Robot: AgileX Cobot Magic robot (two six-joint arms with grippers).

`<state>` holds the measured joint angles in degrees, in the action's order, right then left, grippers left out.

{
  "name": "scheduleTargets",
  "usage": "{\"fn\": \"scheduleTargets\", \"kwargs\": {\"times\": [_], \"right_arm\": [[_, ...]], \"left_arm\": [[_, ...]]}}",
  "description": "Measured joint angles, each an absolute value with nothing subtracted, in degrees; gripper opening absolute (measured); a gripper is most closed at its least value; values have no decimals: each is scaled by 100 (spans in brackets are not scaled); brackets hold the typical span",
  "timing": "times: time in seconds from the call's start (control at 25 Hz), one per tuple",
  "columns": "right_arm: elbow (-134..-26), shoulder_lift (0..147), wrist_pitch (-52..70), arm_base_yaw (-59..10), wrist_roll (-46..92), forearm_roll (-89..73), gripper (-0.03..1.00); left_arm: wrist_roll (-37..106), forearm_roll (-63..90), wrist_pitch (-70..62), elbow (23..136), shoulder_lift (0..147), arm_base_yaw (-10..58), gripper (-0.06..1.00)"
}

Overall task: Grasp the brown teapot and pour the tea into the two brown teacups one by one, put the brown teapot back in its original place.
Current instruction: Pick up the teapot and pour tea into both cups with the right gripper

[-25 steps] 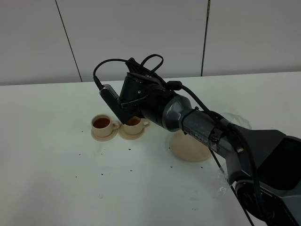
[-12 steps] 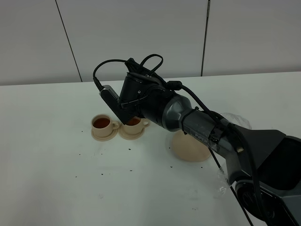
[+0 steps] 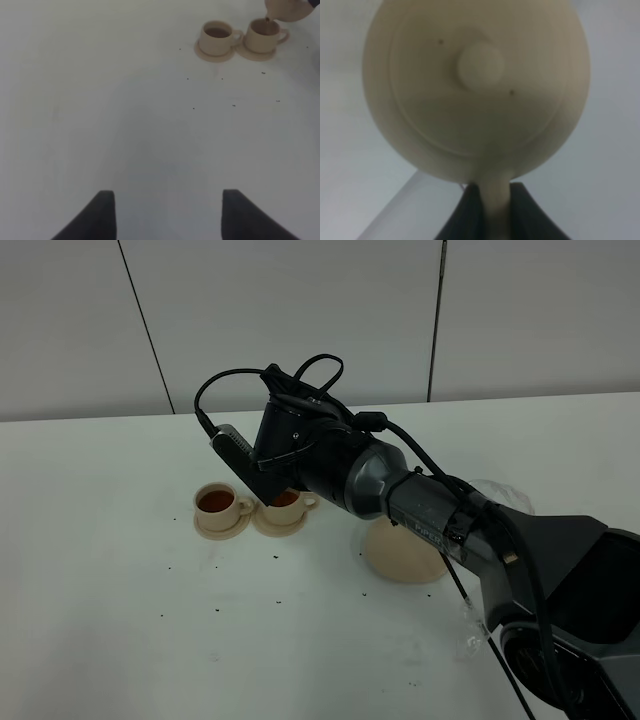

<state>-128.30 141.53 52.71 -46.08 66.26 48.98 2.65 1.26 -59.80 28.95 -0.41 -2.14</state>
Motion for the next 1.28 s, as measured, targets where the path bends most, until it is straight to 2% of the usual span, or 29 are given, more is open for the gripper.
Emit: {"fn": "scheduleTargets", "kwargs": {"times": [1.28], "right_arm": [[-12830, 14171, 5057, -4627, 6939, 5108, 9]], "left_arm": [[276, 126, -5980, 2895, -41, -214, 53]]}}
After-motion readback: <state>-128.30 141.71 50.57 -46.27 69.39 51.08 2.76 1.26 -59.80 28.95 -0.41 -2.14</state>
